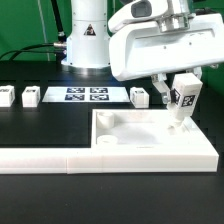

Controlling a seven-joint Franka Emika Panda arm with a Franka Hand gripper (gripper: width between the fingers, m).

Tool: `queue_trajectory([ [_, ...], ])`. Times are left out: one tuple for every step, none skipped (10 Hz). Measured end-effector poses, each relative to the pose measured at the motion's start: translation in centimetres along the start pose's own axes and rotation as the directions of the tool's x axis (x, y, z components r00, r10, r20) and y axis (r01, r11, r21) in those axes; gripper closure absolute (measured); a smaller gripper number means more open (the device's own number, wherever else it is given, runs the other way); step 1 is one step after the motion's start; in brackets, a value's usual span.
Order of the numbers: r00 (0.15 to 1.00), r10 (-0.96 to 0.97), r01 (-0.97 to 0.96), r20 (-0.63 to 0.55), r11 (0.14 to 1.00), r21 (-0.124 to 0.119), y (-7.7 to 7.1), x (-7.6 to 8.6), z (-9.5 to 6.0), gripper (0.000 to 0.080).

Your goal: Assemble square table

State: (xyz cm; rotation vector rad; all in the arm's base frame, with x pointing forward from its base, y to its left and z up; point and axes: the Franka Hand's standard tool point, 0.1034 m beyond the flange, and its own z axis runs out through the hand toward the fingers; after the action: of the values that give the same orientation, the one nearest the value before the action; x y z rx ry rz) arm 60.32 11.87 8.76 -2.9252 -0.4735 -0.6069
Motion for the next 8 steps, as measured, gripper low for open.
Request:
queue_trajectory([
  [1.000, -0.001, 0.001, 0.007, 1.000, 0.003, 0.3, 0.2, 0.3, 0.0515],
  [1.000, 0.008, -0.008, 0.013, 1.000, 0.010, 0.8, 0.9, 0.8, 0.0515],
  [1.000, 0.014, -0.014, 0.004, 1.000, 0.010, 1.2, 1.5, 1.2, 0.0515],
  [1.000, 0.018, -0.018, 0.003, 1.000, 0.011, 1.3, 1.6, 1.5, 0.0515],
  [1.000, 0.020, -0.020, 0.004, 1.000, 0.012, 1.4, 1.6, 1.8, 0.0515],
  [1.000, 0.021, -0.021, 0.008, 1.000, 0.013, 1.3, 1.3, 2.1, 0.0515],
  [1.000, 0.021, -0.021, 0.003, 1.000, 0.012, 1.2, 1.3, 2.1, 0.0515],
  [1.000, 0.019, -0.019, -0.008, 1.000, 0.006, 1.2, 1.3, 2.1, 0.0515],
])
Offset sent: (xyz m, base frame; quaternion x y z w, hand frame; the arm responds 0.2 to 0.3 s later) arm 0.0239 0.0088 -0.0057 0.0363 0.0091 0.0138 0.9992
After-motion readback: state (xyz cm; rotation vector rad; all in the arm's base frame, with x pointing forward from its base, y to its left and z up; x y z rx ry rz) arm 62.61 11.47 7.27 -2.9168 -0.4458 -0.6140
